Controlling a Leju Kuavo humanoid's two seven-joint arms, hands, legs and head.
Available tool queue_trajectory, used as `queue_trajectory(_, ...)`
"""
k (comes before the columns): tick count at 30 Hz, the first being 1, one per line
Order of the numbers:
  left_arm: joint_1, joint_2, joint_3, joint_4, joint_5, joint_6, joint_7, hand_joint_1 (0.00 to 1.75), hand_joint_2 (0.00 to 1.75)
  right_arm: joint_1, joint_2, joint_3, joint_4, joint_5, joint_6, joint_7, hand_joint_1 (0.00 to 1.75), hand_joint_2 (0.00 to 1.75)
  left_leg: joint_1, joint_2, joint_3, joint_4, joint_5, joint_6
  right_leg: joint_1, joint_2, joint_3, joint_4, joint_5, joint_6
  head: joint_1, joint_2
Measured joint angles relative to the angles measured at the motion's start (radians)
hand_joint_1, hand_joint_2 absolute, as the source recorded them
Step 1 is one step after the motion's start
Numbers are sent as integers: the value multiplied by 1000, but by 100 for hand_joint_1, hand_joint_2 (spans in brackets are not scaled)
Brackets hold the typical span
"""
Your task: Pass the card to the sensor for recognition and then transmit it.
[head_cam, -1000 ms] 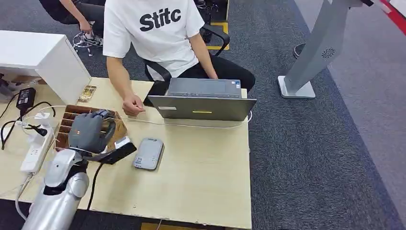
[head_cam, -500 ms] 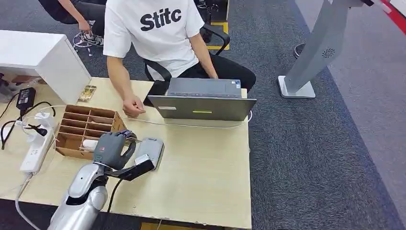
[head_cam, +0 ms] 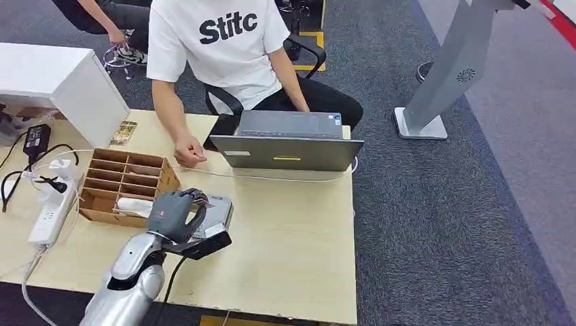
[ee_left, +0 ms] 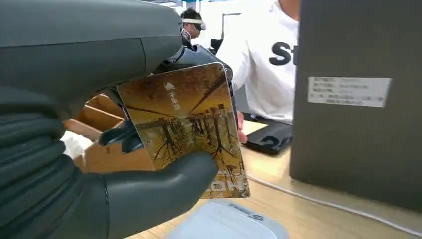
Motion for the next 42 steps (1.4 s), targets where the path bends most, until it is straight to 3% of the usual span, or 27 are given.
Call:
queue_trajectory(17, -3, -2, -14, 73, -5, -5, 5, 175, 175, 0, 13, 13, 4, 18, 4, -2, 0, 175, 0, 0, 0, 0, 0, 0, 0, 0, 0, 0, 0, 0, 0, 0)
queue_trajectory(26, -11, 24, -14, 118, -25, -11, 58, 175, 175, 0, 18, 17, 5, 29, 3, 10, 0, 175, 0, 0, 0, 0, 0, 0, 0, 0, 0, 0, 0, 0, 0, 0)
queue_trajectory(42, -13, 36, -14, 164, -34, 40, 74, 175, 175, 1, 18, 17, 5, 34, 4, 11, 0, 175, 0, 0, 1, 0, 0, 0, 0, 0, 2, 1, 0, 0, 0, 0)
